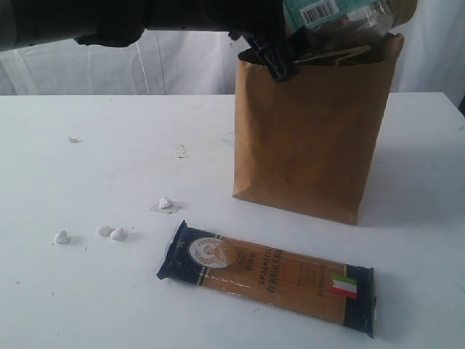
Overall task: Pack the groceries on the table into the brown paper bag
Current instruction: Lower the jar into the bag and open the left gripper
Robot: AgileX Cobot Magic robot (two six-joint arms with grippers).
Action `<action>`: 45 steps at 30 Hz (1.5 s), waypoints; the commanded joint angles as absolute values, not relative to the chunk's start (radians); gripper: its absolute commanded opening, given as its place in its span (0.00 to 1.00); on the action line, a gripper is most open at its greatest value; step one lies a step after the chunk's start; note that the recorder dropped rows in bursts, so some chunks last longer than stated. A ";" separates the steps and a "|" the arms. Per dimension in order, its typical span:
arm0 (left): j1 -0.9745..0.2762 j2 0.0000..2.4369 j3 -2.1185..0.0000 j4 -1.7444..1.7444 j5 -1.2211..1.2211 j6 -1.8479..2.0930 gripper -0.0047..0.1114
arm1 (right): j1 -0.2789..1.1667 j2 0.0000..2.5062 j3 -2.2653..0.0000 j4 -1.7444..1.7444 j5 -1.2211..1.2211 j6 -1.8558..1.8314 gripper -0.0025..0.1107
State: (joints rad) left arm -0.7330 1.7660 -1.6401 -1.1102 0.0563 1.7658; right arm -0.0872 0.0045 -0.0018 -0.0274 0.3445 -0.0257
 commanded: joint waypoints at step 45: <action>-0.740 1.792 -1.654 -1.145 0.104 1.629 0.95 | -0.091 0.000 0.000 -0.030 0.343 -0.009 0.02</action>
